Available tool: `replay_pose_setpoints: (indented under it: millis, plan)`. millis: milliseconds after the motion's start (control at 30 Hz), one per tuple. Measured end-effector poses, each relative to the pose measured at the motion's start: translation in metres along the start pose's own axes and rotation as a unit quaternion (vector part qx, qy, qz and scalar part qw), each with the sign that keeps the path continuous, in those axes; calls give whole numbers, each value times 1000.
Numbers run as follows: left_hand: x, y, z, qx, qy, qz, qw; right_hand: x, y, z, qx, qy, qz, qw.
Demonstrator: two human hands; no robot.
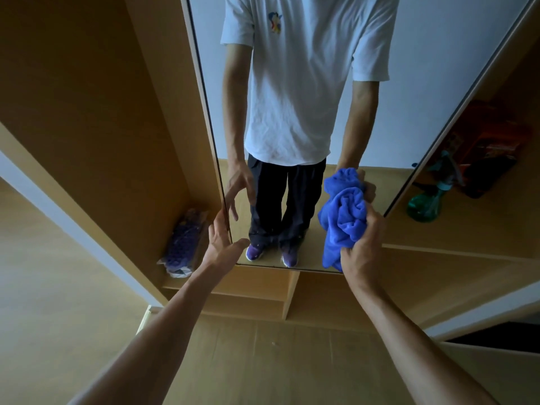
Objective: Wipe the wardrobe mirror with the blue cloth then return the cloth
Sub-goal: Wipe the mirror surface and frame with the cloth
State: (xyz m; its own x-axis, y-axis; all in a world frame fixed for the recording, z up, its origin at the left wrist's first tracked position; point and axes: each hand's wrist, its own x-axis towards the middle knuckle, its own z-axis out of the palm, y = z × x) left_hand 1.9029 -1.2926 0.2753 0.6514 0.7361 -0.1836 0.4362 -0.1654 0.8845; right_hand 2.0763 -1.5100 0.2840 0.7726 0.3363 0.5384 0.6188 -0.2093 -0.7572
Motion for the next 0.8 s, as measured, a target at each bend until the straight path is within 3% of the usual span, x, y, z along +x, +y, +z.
replay_pose_setpoints:
  millis: [167, 500, 800]
  plan:
    - [-4, 5, -7, -13, -34, -8, 999, -3, -26, 45, 5, -65, 6, 998]
    - [3, -10, -21, -57, -61, 1, 997, -31, -82, 126, -27, -69, -70, 995]
    - [7, -13, -36, -54, -89, 37, 994, -42, -113, 166, 5, -87, -39, 995]
